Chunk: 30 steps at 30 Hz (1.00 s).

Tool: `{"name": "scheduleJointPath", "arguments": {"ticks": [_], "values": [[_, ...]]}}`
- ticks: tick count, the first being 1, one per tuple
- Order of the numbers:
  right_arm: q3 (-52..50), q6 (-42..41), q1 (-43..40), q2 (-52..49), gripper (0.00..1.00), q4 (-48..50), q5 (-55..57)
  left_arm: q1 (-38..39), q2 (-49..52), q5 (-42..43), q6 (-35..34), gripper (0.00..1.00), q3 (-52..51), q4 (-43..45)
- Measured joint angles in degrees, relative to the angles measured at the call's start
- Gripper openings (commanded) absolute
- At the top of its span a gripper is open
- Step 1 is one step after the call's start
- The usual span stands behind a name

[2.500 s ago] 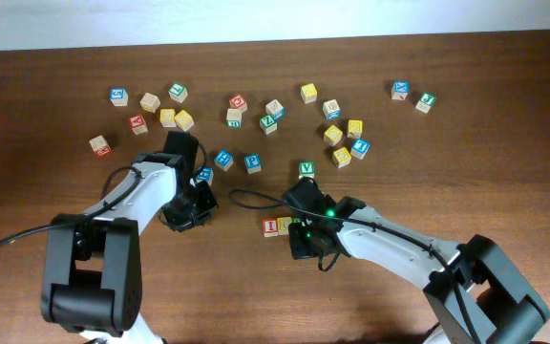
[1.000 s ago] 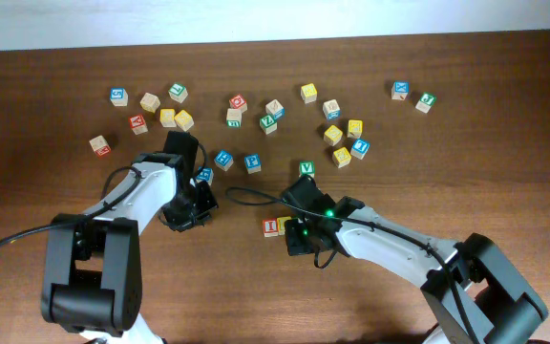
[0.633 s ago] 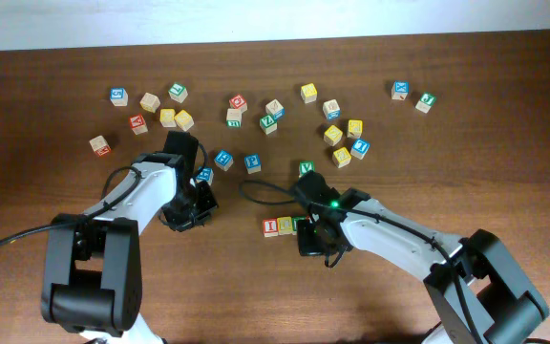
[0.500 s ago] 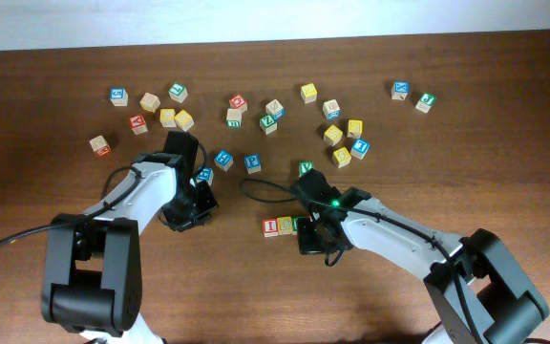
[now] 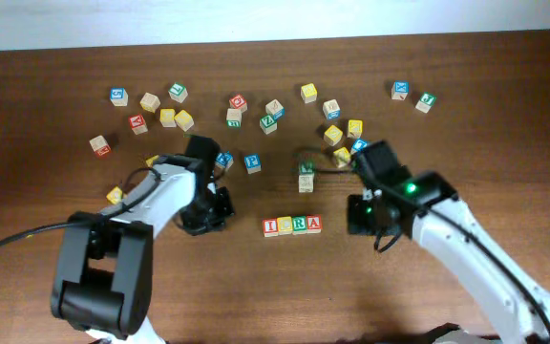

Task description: Spell out ICRA

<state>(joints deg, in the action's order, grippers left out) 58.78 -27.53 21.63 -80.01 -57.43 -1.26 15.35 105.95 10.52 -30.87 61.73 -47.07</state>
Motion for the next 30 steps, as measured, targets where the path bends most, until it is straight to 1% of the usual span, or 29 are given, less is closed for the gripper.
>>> {"name": "scheduleJointPath", "arguments": {"ticks": [1,2,3,4,7,9,18,20,27,29,30], "values": [[0.0,0.5,-2.3,-2.7,0.04,1.4,-0.1,1.8,0.0,0.2,-0.2,0.02,0.0,0.6],[0.0,1.0,-4.0,-6.7,0.04,2.8,-0.6,5.3,0.0,0.7,-1.2,0.02,0.0,2.2],[0.0,1.2,-4.0,-7.6,0.04,3.3,-1.2,6.3,0.0,0.8,-1.9,0.03,0.0,2.6],[0.0,1.5,-3.9,-12.1,0.04,7.0,-3.9,7.4,0.0,1.0,-2.7,0.02,0.0,3.2],[0.0,1.9,-3.0,-20.5,0.04,12.1,-8.5,10.5,0.0,1.1,-3.9,0.03,0.0,4.4],[0.0,2.0,-2.4,-22.4,0.04,13.9,-10.9,11.5,0.1,1.4,-5.2,0.04,0.0,5.6],[0.0,2.1,-1.4,-22.6,0.04,17.3,-16.7,12.5,0.3,2.4,-6.4,0.05,0.0,9.2],[0.0,2.0,-0.2,-22.6,0.04,17.2,-16.8,12.4,0.3,2.5,-6.5,0.05,0.0,9.6],[0.0,1.3,0.0,-22.6,0.04,17.8,-16.4,12.4,0.3,2.3,-6.5,0.05,0.0,9.4],[0.0,1.1,0.0,-22.6,0.04,17.9,-16.3,12.4,0.3,2.3,-6.5,0.08,0.0,9.2],[0.0,1.1,0.1,-22.6,0.05,17.9,-16.0,12.4,0.3,2.2,-6.5,0.14,0.0,9.2]]}}
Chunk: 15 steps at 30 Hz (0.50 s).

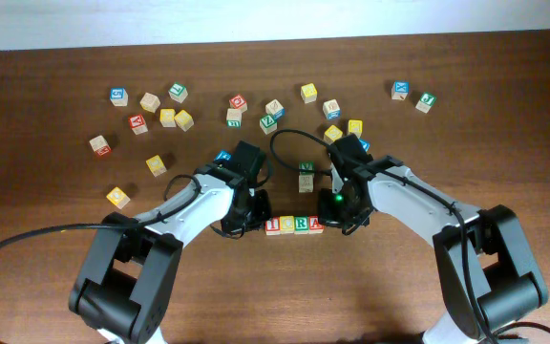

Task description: Spell out ICRA

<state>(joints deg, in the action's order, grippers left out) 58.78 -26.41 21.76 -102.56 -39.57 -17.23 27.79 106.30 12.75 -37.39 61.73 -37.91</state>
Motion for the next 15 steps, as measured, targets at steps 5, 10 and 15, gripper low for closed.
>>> {"name": "scheduleJointPath", "arguments": {"ticks": [5,10,15], "values": [[0.0,-0.2,0.5,0.0,0.12,-1.7,2.9,0.2,-0.1,-2.8,-0.2,0.2,0.5,-1.1],[0.0,-0.3,0.6,0.0,0.17,-2.6,4.6,0.4,-0.1,-5.3,-0.2,0.19,0.7,-2.4],[8.9,-0.3,-1.2,-0.3,0.29,-17.4,9.4,-2.0,0.0,-8.9,-0.2,0.2,2.0,-8.3]]}}
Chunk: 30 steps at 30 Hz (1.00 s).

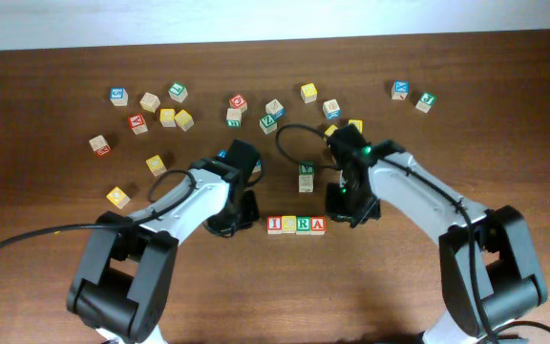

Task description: Spell out ICRA

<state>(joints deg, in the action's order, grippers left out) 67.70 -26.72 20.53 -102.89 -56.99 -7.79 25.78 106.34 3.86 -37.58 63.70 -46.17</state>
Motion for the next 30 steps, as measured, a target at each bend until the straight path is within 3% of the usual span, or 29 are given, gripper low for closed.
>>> {"name": "scheduleJointPath", "arguments": {"ticks": [4,5,6,7,9,15,18,21,30], "values": [[8.6,1.6,-5.0,5.3,0.53,-14.0,2.9,-3.0,-2.1,-6.6,1.0,0.28,5.2,-5.9],[9.5,1.6,-5.6,10.9,0.73,-18.0,3.8,-3.2,-4.8,-7.2,1.4,0.46,6.1,-6.5],[10.1,2.1,-5.6,15.6,1.0,-20.5,4.5,-3.4,-9.1,-7.6,1.7,0.79,7.1,-6.9],[10.3,2.1,-5.5,24.0,0.98,-25.8,5.9,-3.5,-12.1,-7.8,1.9,0.99,7.5,-7.2],[10.9,2.4,-5.5,35.3,0.98,-30.1,7.0,-3.5,-18.4,-8.4,2.1,0.99,7.8,-8.7],[11.3,2.5,-5.4,71.1,0.98,-37.6,7.9,-3.5,-20.6,-8.4,2.0,0.99,7.8,-8.8],[11.2,2.5,-5.4,80.2,0.98,-37.7,7.8,-3.5,-20.6,-8.4,2.0,0.99,7.8,-8.8],[11.2,2.5,-5.4,84.7,0.98,-37.8,7.8,-3.5,-20.6,-8.4,2.0,0.99,7.8,-8.8],[11.2,2.5,-5.4,84.8,0.98,-38.6,7.8,-3.5,-20.6,-8.4,2.0,0.99,7.8,-8.8]]}}
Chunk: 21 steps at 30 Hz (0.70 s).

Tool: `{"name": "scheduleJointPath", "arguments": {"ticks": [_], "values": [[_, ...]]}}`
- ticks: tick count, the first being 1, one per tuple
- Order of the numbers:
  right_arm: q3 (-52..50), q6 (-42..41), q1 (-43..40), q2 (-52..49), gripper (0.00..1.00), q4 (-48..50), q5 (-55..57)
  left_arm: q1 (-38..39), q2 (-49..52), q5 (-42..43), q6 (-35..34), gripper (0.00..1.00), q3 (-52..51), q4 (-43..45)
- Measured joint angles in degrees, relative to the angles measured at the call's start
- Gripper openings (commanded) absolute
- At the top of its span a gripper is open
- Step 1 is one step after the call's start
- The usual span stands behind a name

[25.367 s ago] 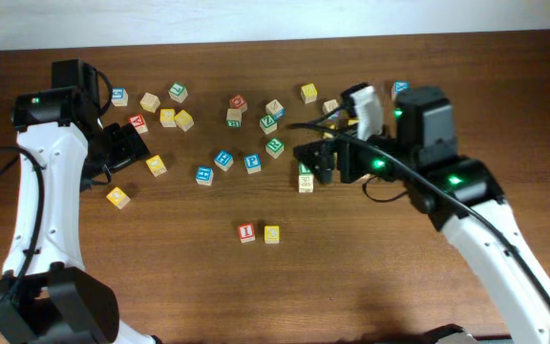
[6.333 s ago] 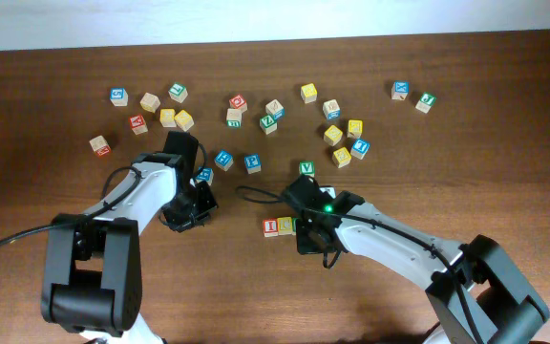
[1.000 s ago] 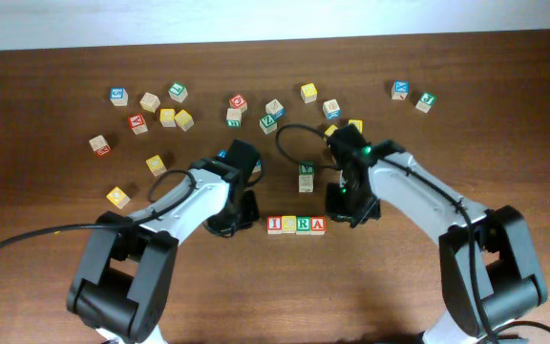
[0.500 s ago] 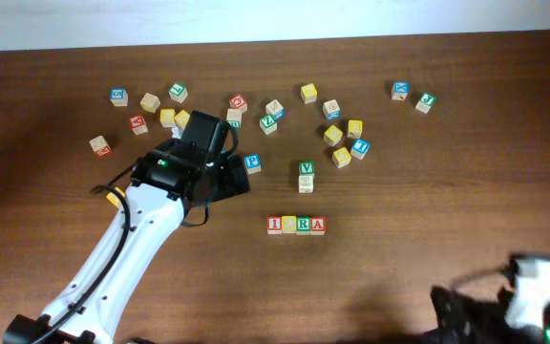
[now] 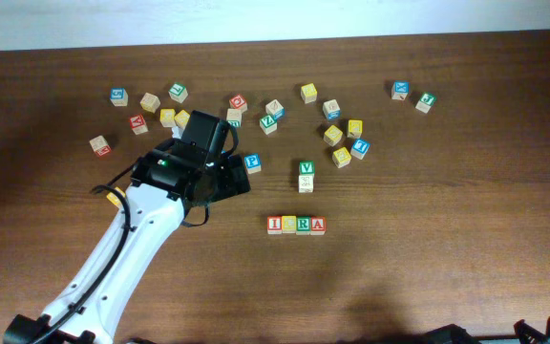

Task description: Spell out ICRA

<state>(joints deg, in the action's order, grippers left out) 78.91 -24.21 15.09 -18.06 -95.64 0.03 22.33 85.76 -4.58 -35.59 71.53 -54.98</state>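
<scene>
Four letter blocks stand side by side in a straight row [image 5: 295,225] near the middle of the table, reading I, C, R, A with red and green letters. My left gripper [image 5: 235,183] hovers to the upper left of the row, well apart from it, next to a blue P block [image 5: 252,162]. Its fingers are dark against the wood, and the gap between them cannot be made out. Nothing shows in its grasp. The right gripper is out of the overhead view.
A green V block [image 5: 306,169] sits on top of another block just behind the row. Several loose blocks lie scattered along the back: a group at the left [image 5: 167,117], one at centre right [image 5: 333,135], and a pair at far right [image 5: 401,90].
The left gripper has moved from beside the row's left end to up and left of it. The right arm has left the view. The row has not shifted.
Both grippers first stood a short way off either end of the ICRA row. Then they were up against its two ends, then slightly back from them. Now the left one is farther off, the right is gone, and the row stands alone.
</scene>
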Motion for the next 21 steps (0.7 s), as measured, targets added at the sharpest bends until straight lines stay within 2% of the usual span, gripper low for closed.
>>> {"name": "scheduleJointPath", "arguments": {"ticks": [6,9,10,13,17,21], "values": [[0.0,0.2,0.0,0.0,0.98,1.5,1.8,0.0,0.0,0.0,0.0,0.99,0.0,0.0],[-2.1,5.7,-3.8,0.9,0.98,6.6,2.5,0.0,0.0,0.0,0.0,0.99,0.0,0.0],[-4.3,9.3,-6.8,2.4,0.98,8.5,2.8,0.0,0.0,0.0,0.0,0.99,0.0,0.0],[-11.3,12.2,-11.3,8.2,0.98,15.5,2.8,0.0,0.0,0.0,0.0,0.99,0.0,-0.1],[-24.5,21.8,-11.7,13.9,0.98,29.0,-1.2,0.0,0.0,0.0,0.0,0.99,0.0,-0.1],[-37.2,24.4,-11.7,14.8,0.98,43.4,-2.3,0.0,0.0,0.0,0.0,0.99,0.0,0.0]]}}
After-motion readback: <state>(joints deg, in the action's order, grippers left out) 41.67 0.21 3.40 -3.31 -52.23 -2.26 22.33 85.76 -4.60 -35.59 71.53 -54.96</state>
